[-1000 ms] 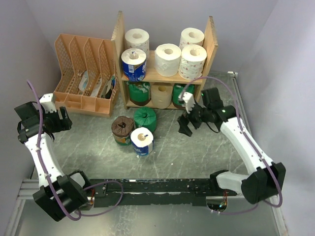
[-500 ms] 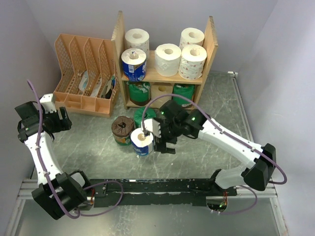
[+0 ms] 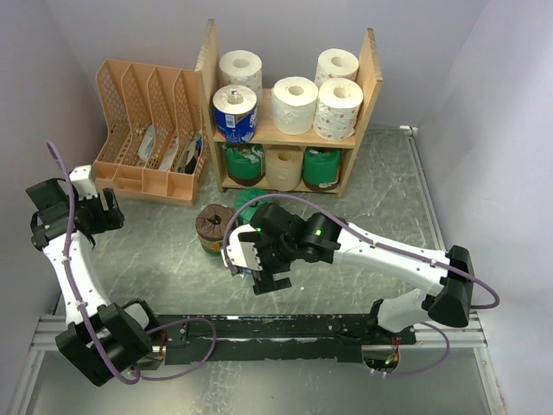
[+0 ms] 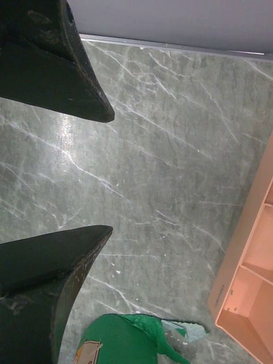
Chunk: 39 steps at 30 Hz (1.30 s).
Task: Place and organize the paper towels onto the shelf
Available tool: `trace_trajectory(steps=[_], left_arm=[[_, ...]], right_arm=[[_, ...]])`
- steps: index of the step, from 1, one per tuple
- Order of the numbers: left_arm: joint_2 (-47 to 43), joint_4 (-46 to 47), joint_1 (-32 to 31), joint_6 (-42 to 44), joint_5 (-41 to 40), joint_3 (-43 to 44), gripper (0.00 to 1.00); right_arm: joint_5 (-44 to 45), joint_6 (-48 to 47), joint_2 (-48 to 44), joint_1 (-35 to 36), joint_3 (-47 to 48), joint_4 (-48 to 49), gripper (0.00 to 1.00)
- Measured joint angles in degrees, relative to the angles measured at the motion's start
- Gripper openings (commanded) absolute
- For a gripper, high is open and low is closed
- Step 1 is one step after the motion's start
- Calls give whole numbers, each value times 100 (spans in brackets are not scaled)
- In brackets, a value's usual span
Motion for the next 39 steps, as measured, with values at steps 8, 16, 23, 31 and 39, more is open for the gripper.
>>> trace_trajectory(steps=[8,16,23,31,39], left_arm=[[-37,0,0,-4,-24,0,84],[-42,0,0,-4,-15,0,84],[-42,0,0,0,24,0,83],[-39,0,0,0,96,0,83],[-39,0,0,2,103,0,83]], right_arm=[[98,22,564,2,2,522,87],[280,24,1021,0,120,846,85],[498,20,1287,-20,184,1062,82],[605,-4,1314,-184,184,1115,78],[623,-9,1318,-251,160,1207,74]])
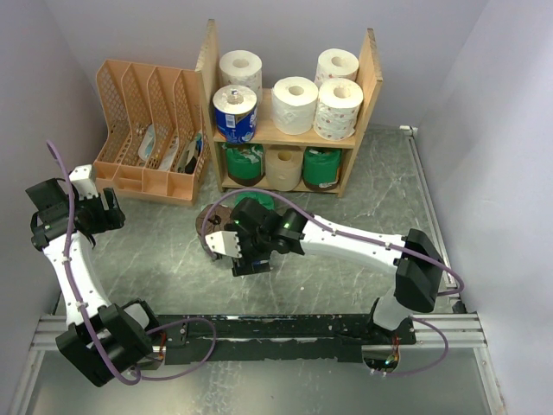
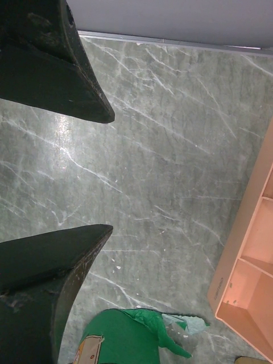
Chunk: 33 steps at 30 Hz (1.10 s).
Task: Place and organize the paper towels onto the shelf
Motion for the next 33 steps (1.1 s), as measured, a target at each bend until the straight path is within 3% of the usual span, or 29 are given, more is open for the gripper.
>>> trace_trajectory(steps=[16,24,33], left_arm=[[0,0,0,2,42,0,84],[-2,0,0,0,83,0,84],[-2,0,0,2,101,0,83]], right_arm=[[140,-70,262,-9,-44,136,50],[170,-105,302,-48,-107,177,46],[166,-103,332,-74,-122,199,32]])
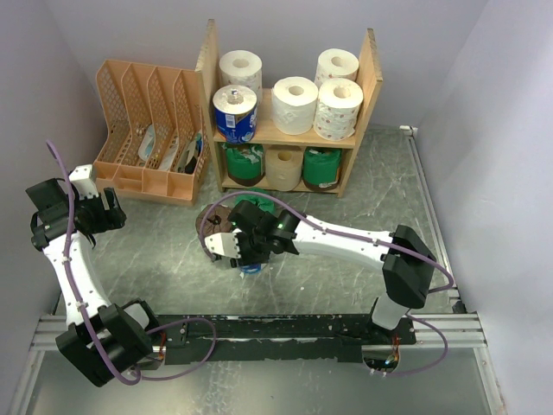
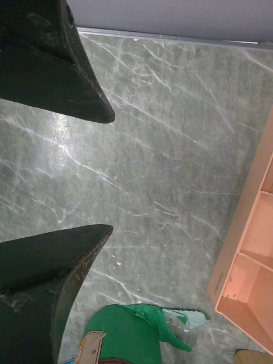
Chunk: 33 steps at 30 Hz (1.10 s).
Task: Place and organize the paper towels onto the shelf
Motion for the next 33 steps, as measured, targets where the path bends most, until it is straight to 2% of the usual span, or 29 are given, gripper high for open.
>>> trace_trajectory(steps=[4,10,21,26,33], left_arm=[[0,0,0,0,4,0,83],[0,-2,0,0,22,0,84],[0,0,0,39,26,0,84],[0,-2,0,50,33,0,84],[0,-2,0,59,35,0,84]], right_arm=[[-17,0,22,-2,4,4,25],[-26,-2,83,-2,92,-55,0],[186,-85,146,-59,931,-973,0],[177,-81,-96,-203,1515,-1314,0],[201,2,-293,-254,1821,-1703,0]])
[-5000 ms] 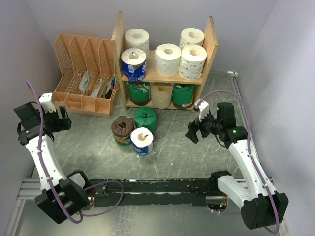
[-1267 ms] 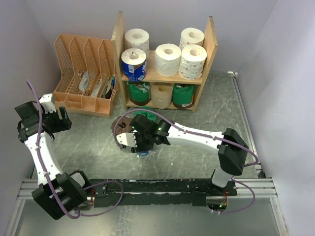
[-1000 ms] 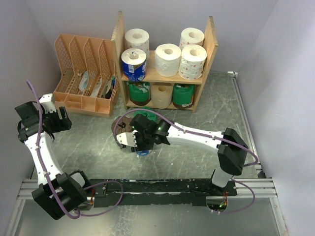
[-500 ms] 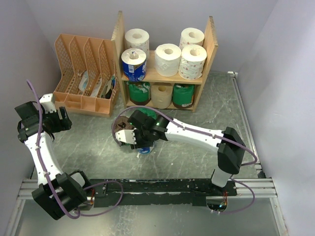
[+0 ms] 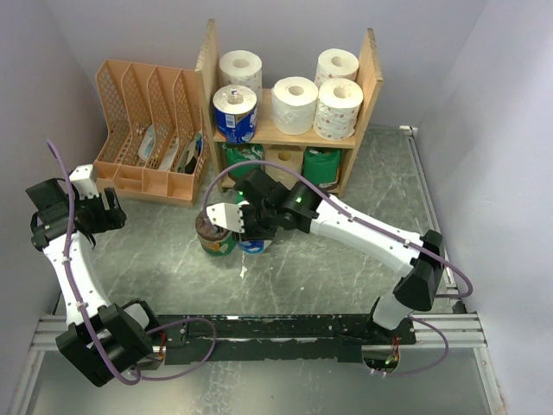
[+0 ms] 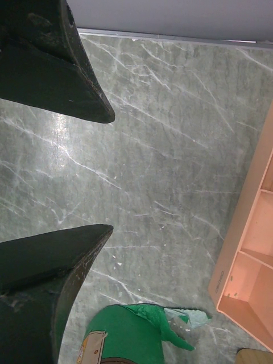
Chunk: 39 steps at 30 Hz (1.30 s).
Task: Place and organize the paper towels onto the shelf
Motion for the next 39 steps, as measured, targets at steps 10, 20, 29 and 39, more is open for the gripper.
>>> trace_trajectory(steps=[10,20,29,39], left_arm=[[0,0,0,2,7,0,83],[0,0,0,22,66,0,83],[0,-2,0,44,116,0,83],[-31,-4,0,46,153,0,84]], right_arm=[[11,68,-538,-946,-57,-520,0],[278,-114,-1158,-2240,-697,-424,0],[295,-380,-1095,-2828,-1023,-229,0],[205,-590,-750,-3412,-1010,24,0]])
